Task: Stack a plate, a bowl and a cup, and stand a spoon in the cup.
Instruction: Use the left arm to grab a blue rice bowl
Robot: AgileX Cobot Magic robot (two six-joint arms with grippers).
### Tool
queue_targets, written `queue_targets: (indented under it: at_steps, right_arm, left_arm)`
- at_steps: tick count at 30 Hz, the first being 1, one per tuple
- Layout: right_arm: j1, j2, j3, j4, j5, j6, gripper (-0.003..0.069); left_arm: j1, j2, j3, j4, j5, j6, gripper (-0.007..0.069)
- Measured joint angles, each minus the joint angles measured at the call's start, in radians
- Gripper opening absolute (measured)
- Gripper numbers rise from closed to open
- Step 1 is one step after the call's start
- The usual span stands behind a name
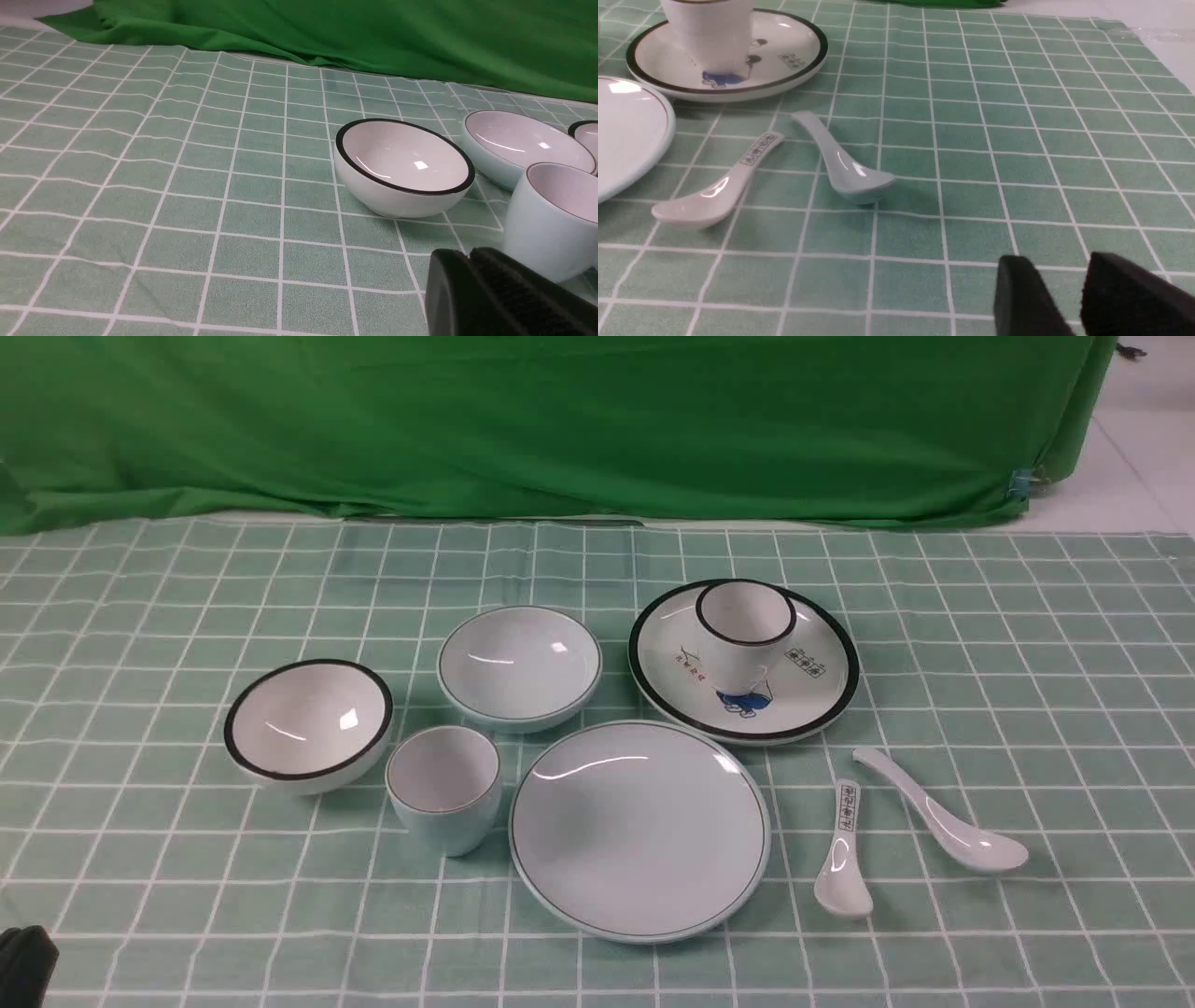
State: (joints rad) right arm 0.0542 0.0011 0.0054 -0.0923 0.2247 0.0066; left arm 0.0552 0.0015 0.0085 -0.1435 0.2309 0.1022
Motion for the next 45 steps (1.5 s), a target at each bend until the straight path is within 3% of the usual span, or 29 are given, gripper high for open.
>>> queue_targets:
  at_steps: [25, 29, 32, 36, 40, 42, 43, 45]
  right_arm:
    - [0.000, 0.000, 0.000, 0.000, 0.000, 0.000, 0.0242]
    - [0.000, 0.000, 0.000, 0.000, 0.000, 0.000, 0.0242]
    - [0.000, 0.000, 0.000, 0.000, 0.000, 0.000, 0.0242]
    - [0.000, 0.000, 0.000, 0.000, 0.000, 0.000, 0.0242]
    - [0.000, 0.000, 0.000, 0.000, 0.000, 0.000, 0.0242]
    - [0.000, 0.000, 0.000, 0.000, 0.000, 0.000, 0.0242]
    - [0.000, 0.000, 0.000, 0.000, 0.000, 0.000, 0.0242]
    - [0.000, 0.000, 0.000, 0.000, 0.000, 0.000, 0.0242]
  left_arm:
    - [0.000, 0.000, 0.000, 0.003, -0.017, -0.001, 0.0017]
    - [0.000, 0.000, 0.000, -0.153, -0.134, -0.102, 0.0017]
    - [0.000, 0.000, 0.000, -0.332, -0.231, -0.247, 0.0017]
    - [0.000, 0.000, -0.005, -0.391, -0.294, -0.313, 0.0017]
    - [0.000, 0.027, -0.142, -0.391, -0.059, -0.236, 0.0017]
    - [0.000, 0.124, -0.311, -0.394, 0.146, -0.049, 0.0017]
    - [0.000, 0.135, -0.324, -0.396, 0.164, -0.035, 0.0017]
    - [0.000, 0.261, -0.451, -0.400, 0.342, 0.086, 0.0017]
